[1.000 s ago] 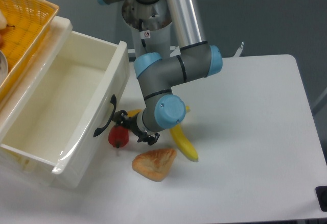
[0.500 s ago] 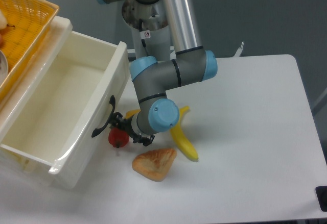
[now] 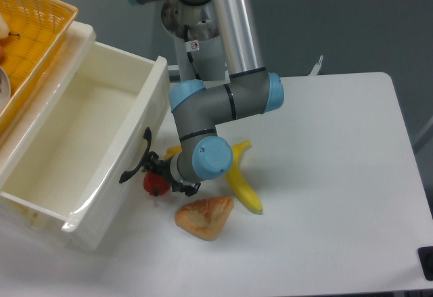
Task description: Pick up the red pepper
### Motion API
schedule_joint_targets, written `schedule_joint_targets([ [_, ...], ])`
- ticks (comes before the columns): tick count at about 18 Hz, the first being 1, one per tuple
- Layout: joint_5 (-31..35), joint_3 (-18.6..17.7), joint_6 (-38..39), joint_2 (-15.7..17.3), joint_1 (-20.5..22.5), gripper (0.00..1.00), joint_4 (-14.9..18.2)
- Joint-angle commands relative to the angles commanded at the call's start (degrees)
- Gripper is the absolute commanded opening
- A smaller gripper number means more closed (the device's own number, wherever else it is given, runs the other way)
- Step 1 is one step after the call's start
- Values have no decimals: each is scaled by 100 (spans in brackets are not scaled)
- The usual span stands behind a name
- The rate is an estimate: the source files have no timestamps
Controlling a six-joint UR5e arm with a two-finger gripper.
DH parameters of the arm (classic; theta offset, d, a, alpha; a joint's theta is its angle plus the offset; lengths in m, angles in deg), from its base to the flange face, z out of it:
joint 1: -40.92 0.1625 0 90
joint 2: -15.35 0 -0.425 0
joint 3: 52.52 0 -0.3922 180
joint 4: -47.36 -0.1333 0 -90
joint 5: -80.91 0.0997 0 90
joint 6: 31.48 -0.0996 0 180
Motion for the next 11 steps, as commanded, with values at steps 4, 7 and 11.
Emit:
schedule_joint_targets([
  [4, 0, 9, 9, 0, 9, 100, 0],
  [7, 0, 9, 35, 0, 9, 96, 0],
  [11, 0, 9, 44, 0, 9, 86, 9],
])
